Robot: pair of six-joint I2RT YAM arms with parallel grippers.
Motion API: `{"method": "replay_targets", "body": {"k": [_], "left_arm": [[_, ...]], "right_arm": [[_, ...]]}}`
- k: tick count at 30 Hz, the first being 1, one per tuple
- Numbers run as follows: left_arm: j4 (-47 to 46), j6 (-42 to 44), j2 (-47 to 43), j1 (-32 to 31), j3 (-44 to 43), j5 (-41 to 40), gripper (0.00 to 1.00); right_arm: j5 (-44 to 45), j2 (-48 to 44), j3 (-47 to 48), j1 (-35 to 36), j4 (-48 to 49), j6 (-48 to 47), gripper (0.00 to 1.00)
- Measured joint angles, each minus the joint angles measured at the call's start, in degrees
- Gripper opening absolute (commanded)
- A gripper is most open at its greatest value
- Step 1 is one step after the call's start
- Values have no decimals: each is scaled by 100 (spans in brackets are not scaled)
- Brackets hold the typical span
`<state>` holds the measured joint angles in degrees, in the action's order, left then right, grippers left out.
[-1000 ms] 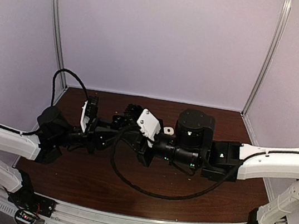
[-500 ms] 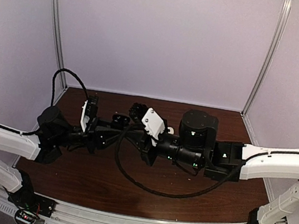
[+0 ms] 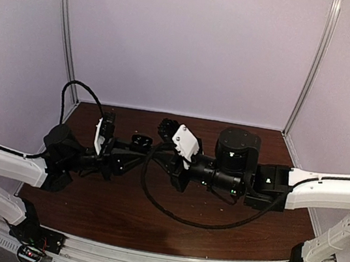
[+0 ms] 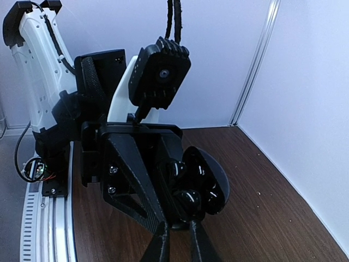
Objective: Insert the wireless bluetooth earbuds into the charging case
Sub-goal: Adjust the right earbud in the right side groove of the charging case.
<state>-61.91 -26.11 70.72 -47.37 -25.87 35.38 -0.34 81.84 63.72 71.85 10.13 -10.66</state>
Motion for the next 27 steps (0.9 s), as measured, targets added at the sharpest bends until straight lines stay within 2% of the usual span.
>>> {"method": "replay_targets", "body": {"k": [10, 18, 27], "left_arm": [[44, 164, -7, -2, 0, 83, 5], [774, 876, -105, -208, -208, 240, 4], [1410, 1462, -114, -573, -481, 306, 4]], "right_arm": [[-236, -365, -186, -31, -59, 66, 18], [-514, -835, -186, -323, -48, 345, 21], [-476, -568, -83, -546, -245, 466, 21]]}}
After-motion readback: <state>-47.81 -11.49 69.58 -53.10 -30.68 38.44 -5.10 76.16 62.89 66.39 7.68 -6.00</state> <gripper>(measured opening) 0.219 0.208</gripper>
